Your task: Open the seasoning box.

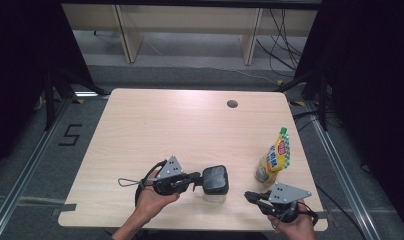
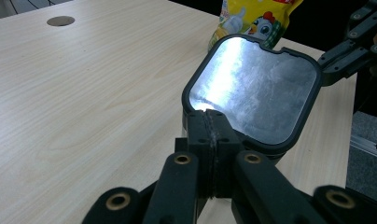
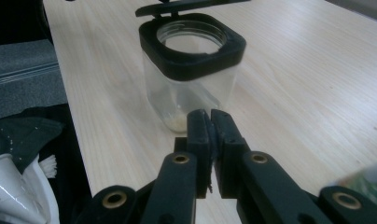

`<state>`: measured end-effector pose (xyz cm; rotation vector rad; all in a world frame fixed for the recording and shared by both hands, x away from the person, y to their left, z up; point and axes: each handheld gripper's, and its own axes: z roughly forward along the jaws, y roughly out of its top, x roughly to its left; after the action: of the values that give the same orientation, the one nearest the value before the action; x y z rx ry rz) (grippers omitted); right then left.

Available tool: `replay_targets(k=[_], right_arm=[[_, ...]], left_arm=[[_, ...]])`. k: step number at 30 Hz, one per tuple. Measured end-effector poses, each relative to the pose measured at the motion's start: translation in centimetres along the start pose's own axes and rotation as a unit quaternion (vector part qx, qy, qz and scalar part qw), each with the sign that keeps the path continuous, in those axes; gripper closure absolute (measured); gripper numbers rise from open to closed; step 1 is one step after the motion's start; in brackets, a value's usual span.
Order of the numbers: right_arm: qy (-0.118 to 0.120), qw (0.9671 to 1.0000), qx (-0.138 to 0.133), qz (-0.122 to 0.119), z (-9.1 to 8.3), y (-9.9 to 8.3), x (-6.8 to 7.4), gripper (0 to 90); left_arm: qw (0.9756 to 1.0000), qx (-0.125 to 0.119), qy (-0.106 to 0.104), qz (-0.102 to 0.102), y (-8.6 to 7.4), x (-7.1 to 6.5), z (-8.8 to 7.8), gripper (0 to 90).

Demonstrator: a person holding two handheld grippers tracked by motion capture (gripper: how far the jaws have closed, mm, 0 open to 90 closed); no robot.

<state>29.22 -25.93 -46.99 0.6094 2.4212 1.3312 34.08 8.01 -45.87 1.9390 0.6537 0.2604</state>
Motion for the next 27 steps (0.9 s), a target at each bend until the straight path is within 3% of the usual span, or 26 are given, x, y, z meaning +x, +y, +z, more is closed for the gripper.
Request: replay_targets(k=[3,5,11,15,17,18,23,24,25,27], right_arm=[[0.002,1.0,-0.001,-0.003,0.5,0.5,0.1,87.1],[0.006,0.9998,-0.003,-0.017,1.1,0.9,0.1,87.1],[0.01,0.9997,-0.014,-0.016,2.2,2.1,0.4,87.1],[0.012,0.9992,-0.017,-0.034,2.8,3.1,0.4,87.1],[0.009,0.9996,-0.014,-0.024,3.0,3.4,0.5,87.1],[0.006,0.9994,-0.02,-0.028,3.4,3.7,0.4,87.1],[0.011,0.9993,-0.02,-0.029,3.8,4.0,0.2,87.1],[0.011,0.9993,-0.019,-0.029,3.8,4.1,0.2,87.1],[0.012,0.9992,-0.02,-0.032,4.0,4.3,0.3,87.1],[0.014,0.9991,-0.024,-0.031,4.0,4.5,0.5,87.1]], left_arm=[[1.0,-0.002,-0.004,0.0,0.0,0.1,0.0,88.4],[1.0,-0.001,-0.002,0.003,0.0,0.1,0.0,88.5],[1.0,-0.003,-0.003,0.003,-0.1,0.1,0.0,88.4],[1.0,-0.003,-0.002,0.005,-0.2,0.2,0.0,88.2],[1.0,-0.004,-0.001,0.006,-0.2,0.2,0.0,87.7],[1.0,-0.007,-0.003,-0.001,-0.3,0.4,-0.1,85.7],[0.9999,-0.015,-0.005,0.004,-0.5,0.5,-0.1,81.0],[0.9997,-0.021,-0.013,0.007,-0.7,0.7,-0.3,78.4],[0.999,-0.038,-0.023,-0.006,-0.9,0.7,-0.4,73.2],[0.9987,-0.043,-0.027,-0.007,-1.1,0.8,-0.6,70.4]])
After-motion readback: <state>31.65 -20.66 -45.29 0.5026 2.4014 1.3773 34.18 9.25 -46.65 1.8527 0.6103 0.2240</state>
